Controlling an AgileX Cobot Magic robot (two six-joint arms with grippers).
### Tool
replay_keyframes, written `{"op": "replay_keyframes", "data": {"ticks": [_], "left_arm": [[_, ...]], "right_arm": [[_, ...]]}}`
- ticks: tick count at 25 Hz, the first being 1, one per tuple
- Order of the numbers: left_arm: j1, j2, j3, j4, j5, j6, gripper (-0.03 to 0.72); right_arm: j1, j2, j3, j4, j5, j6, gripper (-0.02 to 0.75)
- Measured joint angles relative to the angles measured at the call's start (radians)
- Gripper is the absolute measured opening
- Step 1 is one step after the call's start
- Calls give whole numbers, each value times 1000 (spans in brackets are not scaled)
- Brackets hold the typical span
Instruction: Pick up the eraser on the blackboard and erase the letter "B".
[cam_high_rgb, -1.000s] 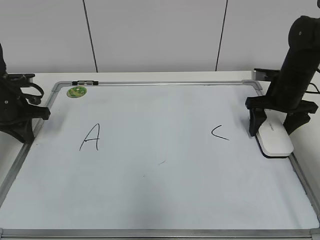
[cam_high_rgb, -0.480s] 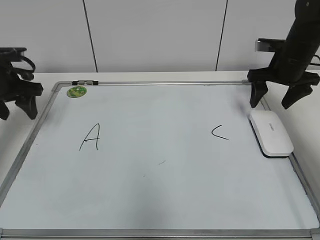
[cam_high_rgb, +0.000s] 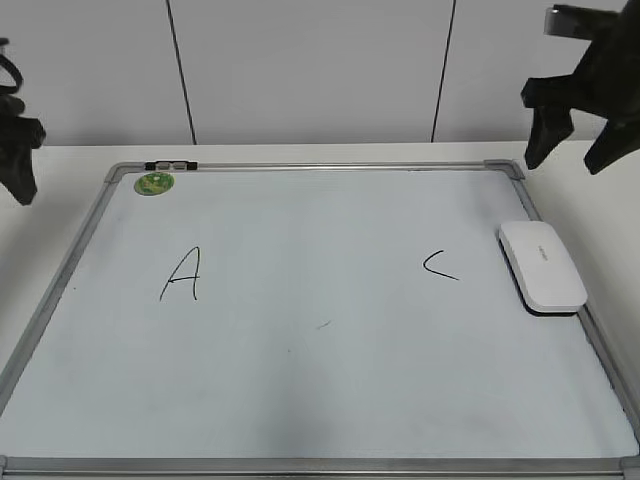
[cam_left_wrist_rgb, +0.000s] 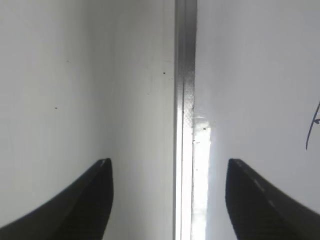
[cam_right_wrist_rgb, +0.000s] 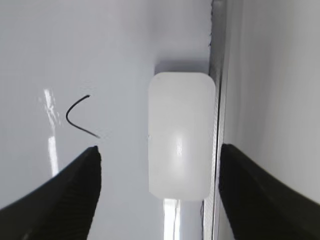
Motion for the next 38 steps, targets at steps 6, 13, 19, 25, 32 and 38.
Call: {"op": "replay_keyframes", "data": {"ticks": [6,13,19,25,32,38], "left_arm": [[-22,-234,132,51,-41,0,510],[-42,-539,416,54,-86,0,509],[-42,-819,647,53,-104,0,508],[-42,-1089,843,25,-106,0,508],[-60,-1311,965,-24,-68,0,508],[-113,-1482,970,-12,4,0,507]], "right_arm": [[8,-243,236,21,-64,15,540],[51,-463,522,43,-249,27,537],[53,-646,699,46,-299,27,536],[53,-826,838,38,-273,30,536],[53,-1096,1044,36,-242,30,536],[53,-1413,1193,27,-162,30,536]]}}
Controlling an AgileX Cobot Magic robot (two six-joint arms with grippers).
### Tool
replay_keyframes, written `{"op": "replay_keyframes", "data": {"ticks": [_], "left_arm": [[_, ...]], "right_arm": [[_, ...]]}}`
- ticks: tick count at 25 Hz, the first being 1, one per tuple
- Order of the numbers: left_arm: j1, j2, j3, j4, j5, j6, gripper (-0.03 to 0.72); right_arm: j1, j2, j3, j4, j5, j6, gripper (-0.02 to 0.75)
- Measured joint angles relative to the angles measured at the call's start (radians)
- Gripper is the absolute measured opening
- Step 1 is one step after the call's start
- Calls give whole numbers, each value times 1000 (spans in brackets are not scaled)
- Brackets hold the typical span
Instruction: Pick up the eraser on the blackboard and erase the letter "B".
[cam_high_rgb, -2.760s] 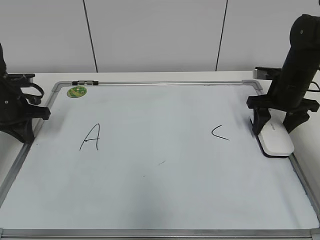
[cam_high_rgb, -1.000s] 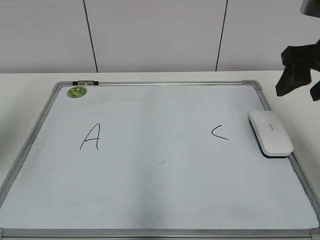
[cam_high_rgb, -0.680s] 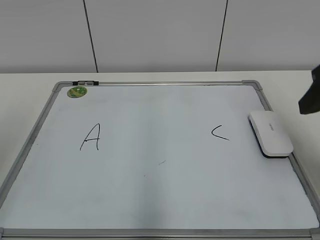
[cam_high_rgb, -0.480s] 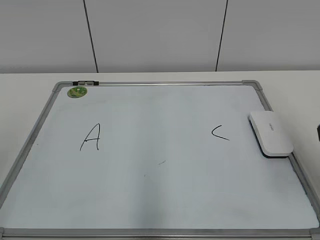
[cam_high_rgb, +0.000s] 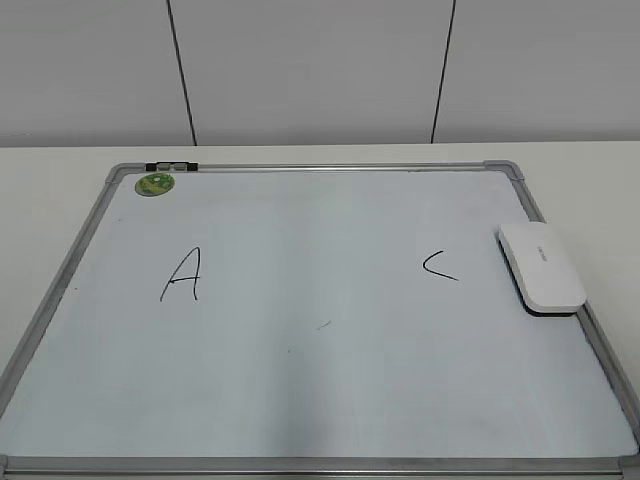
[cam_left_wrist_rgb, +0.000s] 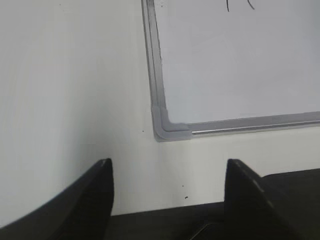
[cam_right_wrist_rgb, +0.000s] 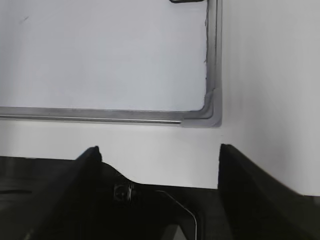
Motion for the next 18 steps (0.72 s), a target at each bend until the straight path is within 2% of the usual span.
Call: {"op": "replay_keyframes", "data": {"ticks": [8,12,18], "left_arm": [[-7,-245,0,19,32,9,506],[-8,-304,0,19,36,78,506],[-8,-312,5,45,36,103,506]], "right_arm": [[0,-296,37,-102,124,0,536],[0,-344,42,-136,138,0,536],[0,-348,83,-150,98,0,536]]}}
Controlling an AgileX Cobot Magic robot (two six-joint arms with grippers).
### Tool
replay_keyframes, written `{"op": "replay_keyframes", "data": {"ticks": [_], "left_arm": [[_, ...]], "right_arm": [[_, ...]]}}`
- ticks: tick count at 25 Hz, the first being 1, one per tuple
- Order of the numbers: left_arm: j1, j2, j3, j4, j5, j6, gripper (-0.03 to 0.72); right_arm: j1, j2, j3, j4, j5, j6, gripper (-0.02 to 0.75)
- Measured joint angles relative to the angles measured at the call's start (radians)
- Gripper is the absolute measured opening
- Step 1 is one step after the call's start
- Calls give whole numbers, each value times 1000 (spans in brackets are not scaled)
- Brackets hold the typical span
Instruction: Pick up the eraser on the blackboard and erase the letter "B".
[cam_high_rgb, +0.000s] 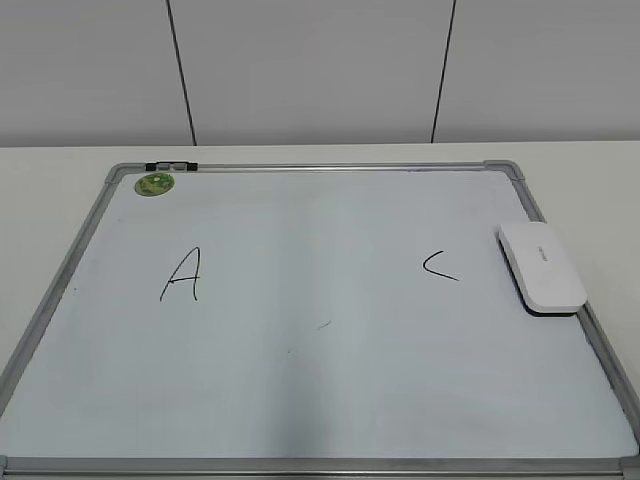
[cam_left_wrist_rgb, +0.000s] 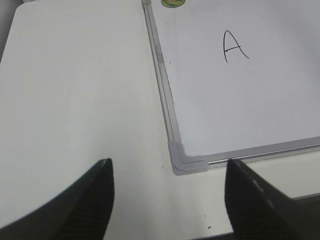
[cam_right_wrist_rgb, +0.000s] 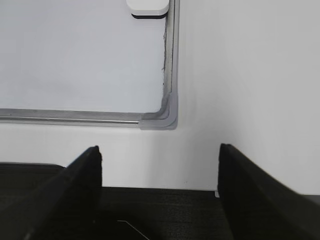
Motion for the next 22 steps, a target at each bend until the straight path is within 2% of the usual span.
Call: {"op": "replay_keyframes", "data": {"ticks": [9,22], "left_arm": [[0,-1,8,75,-17,-90,499],[0,-1,12,48,-19,-99,474]], "right_arm": [[0,0,4,-2,-15,0,536],[0,0,4,-3,-16,0,536]]}}
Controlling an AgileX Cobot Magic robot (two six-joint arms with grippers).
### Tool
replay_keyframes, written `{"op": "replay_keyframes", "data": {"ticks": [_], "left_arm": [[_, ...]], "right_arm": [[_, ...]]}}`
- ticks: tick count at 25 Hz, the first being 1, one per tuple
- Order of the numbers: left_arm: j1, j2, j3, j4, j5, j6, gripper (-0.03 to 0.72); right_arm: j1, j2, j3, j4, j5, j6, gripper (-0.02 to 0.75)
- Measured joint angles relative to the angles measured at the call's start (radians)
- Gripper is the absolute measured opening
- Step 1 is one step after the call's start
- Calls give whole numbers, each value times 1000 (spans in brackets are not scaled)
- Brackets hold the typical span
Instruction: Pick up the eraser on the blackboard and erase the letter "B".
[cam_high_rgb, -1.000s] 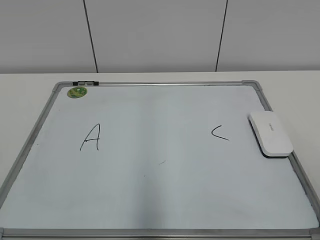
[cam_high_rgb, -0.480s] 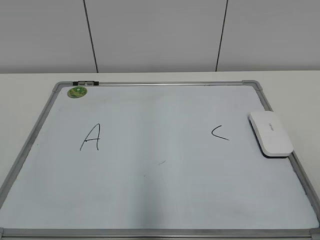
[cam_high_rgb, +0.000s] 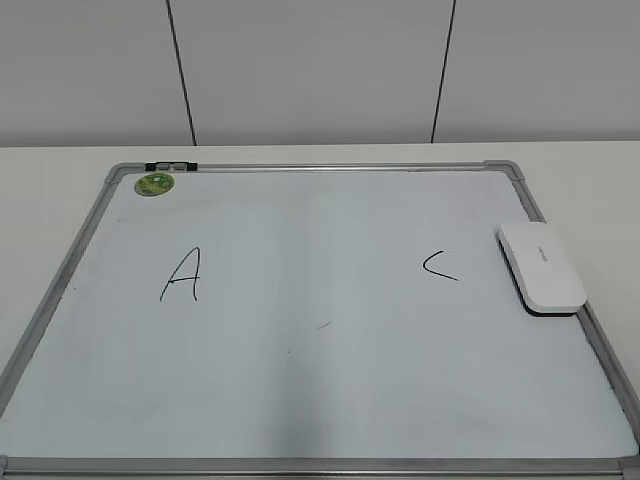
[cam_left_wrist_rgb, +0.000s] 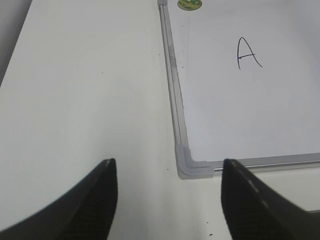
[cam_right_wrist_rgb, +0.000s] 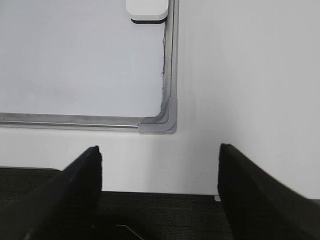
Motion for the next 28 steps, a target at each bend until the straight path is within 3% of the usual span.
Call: {"op": "replay_keyframes", "data": {"ticks": [9,18,28], "left_arm": [[6,-2,0,-2,-1,0,473],[121,-59,2,-2,-5,-2,473],[126,-59,4,-4,-5,-2,473]], "right_arm": [[0,0,0,0,-2,1,536],[-37,-154,0,-2,-2,1,536],[-53,-243,0,-9,-2,1,536]]}}
